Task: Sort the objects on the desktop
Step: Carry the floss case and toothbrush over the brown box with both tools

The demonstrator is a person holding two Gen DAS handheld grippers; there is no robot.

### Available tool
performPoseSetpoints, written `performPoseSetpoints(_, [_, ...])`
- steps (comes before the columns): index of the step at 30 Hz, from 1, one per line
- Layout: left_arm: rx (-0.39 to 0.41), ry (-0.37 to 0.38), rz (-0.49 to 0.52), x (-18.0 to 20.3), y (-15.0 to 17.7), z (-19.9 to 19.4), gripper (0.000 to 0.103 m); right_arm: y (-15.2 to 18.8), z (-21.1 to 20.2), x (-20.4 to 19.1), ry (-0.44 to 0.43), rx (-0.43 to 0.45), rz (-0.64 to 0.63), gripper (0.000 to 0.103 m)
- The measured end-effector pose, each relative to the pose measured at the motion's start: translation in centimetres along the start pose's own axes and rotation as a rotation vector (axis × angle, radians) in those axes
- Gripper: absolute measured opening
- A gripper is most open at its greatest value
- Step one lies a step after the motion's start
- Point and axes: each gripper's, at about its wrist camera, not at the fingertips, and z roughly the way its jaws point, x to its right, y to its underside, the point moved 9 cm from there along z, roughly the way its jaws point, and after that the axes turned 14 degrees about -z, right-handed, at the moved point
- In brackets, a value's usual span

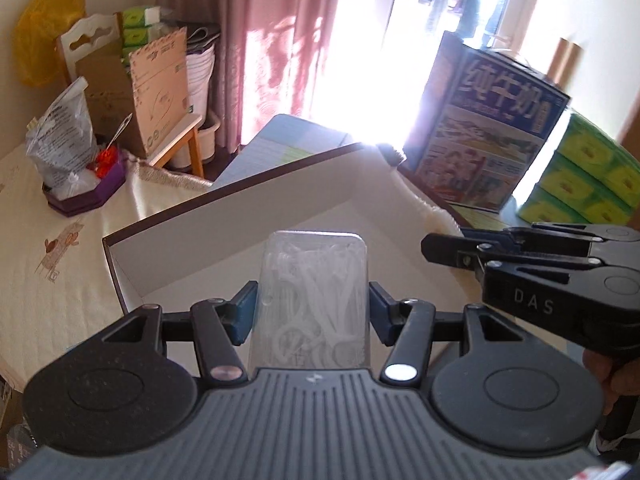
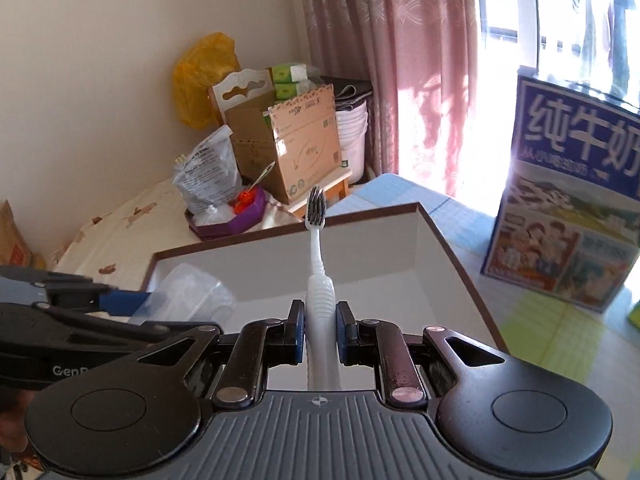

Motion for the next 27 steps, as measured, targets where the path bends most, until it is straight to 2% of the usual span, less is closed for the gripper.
performPoseSetpoints(6, [-0.059,-0.045,-0.075,-1.4,-0.3,4.6,0.052,0.7,4.7,1.4,-0.018,-0.068,-0.022,0.013])
performPoseSetpoints(12, [-0.145,-0.106,-0.136,-2.5,1.4,8.9,0.052,3.6,8.8,2.3,-0.049,-0.205,-0.053,0.013])
performPoseSetpoints(21, [-0.208,-0.166,-0.143,-3.5,1.7,12.5,0.052,6.1,12.2,3.6,-0.050,-0.364,-0.071,0.013])
performPoseSetpoints(27, [-0.242,-0.193,-0.132,-3.6,2.0,13.9,0.052,6.2,12.8,4.3,-0.048,-0.404,-0.073,0.014])
